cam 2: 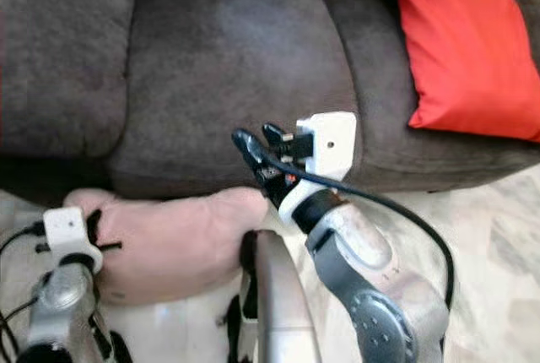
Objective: Move the pillow to the sofa from floor
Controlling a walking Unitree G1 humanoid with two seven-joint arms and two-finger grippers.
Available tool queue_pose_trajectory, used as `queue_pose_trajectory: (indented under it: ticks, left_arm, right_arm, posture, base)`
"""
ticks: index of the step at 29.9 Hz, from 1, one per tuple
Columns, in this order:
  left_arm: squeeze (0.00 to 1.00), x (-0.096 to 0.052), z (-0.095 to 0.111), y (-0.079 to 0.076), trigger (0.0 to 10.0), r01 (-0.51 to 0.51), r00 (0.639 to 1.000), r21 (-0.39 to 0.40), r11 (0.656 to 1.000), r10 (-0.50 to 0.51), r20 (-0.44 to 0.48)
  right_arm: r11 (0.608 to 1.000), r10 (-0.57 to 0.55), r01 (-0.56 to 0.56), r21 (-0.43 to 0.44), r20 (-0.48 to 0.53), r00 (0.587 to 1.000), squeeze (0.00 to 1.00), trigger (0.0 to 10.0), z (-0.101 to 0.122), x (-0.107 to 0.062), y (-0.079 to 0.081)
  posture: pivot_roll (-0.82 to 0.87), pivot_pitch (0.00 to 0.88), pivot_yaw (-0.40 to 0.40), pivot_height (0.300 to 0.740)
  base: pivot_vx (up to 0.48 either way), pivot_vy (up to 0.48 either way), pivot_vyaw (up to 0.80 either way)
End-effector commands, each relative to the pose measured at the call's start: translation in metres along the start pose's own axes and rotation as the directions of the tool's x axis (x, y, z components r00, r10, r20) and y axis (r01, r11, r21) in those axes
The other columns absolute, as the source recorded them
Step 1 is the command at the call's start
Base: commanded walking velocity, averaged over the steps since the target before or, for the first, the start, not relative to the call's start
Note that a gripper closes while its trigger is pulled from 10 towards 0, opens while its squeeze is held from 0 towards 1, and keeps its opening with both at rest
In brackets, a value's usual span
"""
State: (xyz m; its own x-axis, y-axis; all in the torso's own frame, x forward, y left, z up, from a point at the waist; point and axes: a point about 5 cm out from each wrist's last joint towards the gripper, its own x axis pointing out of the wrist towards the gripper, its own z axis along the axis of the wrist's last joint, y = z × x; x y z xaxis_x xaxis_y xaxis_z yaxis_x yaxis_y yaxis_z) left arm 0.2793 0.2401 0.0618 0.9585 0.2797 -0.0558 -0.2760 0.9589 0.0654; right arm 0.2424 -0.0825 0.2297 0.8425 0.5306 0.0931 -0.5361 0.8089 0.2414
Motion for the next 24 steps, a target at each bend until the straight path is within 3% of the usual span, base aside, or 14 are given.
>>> queue_pose_trajectory:
  ticks: [1, 8, 11, 15, 24]
  left_arm:
    - [0.0, -0.009, 0.016, -0.007, 10.0, 0.034, 0.996, -0.012, 0.999, -0.033, 0.088]
    - [0.0, -0.024, 0.029, -0.015, 10.0, 0.082, 0.992, 0.025, 0.996, -0.084, 0.097]
    - [0.0, -0.023, 0.031, -0.016, 10.0, 0.086, 0.992, 0.018, 0.996, -0.087, 0.092]
    - [0.0, -0.021, 0.035, -0.02, 10.0, 0.105, 0.99, 0.026, 0.994, -0.107, 0.087]
    - [0.0, -0.015, 0.043, -0.027, 10.0, 0.129, 0.985, 0.035, 0.991, -0.132, 0.113]
  right_arm:
    - [1.0, -0.027, 0.027, -0.003, 0.013, 1.0, 0.0, 10.0, -0.003, -0.002, -0.005]
    - [0.998, -0.055, 0.055, 0.009, 0.048, 0.997, 0.0, 10.0, -0.009, 0.004, -0.01]
    - [0.993, -0.089, 0.08, 0.082, 0.105, 0.991, 0.0, 10.0, -0.002, 0.006, -0.013]
    - [0.995, -0.095, 0.093, 0.023, 0.116, 0.989, 0.0, 10.0, -0.001, 0.007, -0.016]
    - [0.993, -0.116, 0.117, 0.004, 0.128, 0.985, 0.0, 10.0, -0.003, 0.006, -0.023]
  posture:
    - [0.01, 0.212, -0.199, 0.487]
    - [0.03, 0.182, -0.153, 0.487]
    - [0.03, 0.175, -0.141, 0.487]
    - [0.03, 0.153, -0.126, 0.487]
    - [0.02, 0.118, -0.123, 0.487]
  base:
    - [0.0, 0.0, 0.0]
    - [0.0, 0.0, 0.0]
    - [0.0, 0.0, 0.0]
    - [0.0, 0.0, 0.0]
    - [0.0, 0.0, 0.0]
